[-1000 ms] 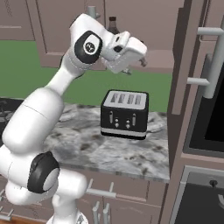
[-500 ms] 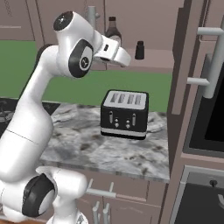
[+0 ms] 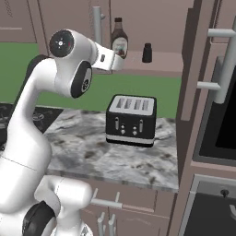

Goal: Move the syrup bottle and shaker from the cabinet to the dining counter.

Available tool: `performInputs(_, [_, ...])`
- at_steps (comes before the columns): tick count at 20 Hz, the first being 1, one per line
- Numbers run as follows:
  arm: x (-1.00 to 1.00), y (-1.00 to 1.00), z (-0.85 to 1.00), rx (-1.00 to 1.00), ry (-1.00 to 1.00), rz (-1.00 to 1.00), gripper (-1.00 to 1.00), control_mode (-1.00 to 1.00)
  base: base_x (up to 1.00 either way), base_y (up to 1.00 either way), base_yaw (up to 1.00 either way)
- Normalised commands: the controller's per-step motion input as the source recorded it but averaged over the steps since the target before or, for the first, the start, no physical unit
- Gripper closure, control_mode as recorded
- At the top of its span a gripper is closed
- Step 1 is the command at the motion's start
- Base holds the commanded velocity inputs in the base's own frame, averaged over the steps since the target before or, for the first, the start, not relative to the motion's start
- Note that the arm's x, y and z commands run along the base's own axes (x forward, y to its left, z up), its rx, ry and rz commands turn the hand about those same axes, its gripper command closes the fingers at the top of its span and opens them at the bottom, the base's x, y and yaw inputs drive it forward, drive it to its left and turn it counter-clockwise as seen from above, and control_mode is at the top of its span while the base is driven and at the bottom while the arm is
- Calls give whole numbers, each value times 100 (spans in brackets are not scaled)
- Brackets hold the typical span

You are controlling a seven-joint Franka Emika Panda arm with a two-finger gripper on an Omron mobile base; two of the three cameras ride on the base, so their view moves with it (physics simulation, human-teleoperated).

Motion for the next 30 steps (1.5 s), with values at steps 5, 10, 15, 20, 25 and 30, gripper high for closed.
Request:
performInputs(5, [0,26,21,0,-5,22,-100,-100,0,0,0])
performInputs(10, [17,20,9,0,0,14,-100,-100,0,0,0])
performInputs(15, [24,20,0,0,3,4,-100,-100,0,0,0])
performInputs(20, [21,18,0,0,4,0,-100,-100,0,0,0])
performInputs(25, [51,3,-2,-2,6,0,-100,-100,0,0,0])
performInputs(30, [59,2,-12,-2,4,0,-100,-100,0,0,0])
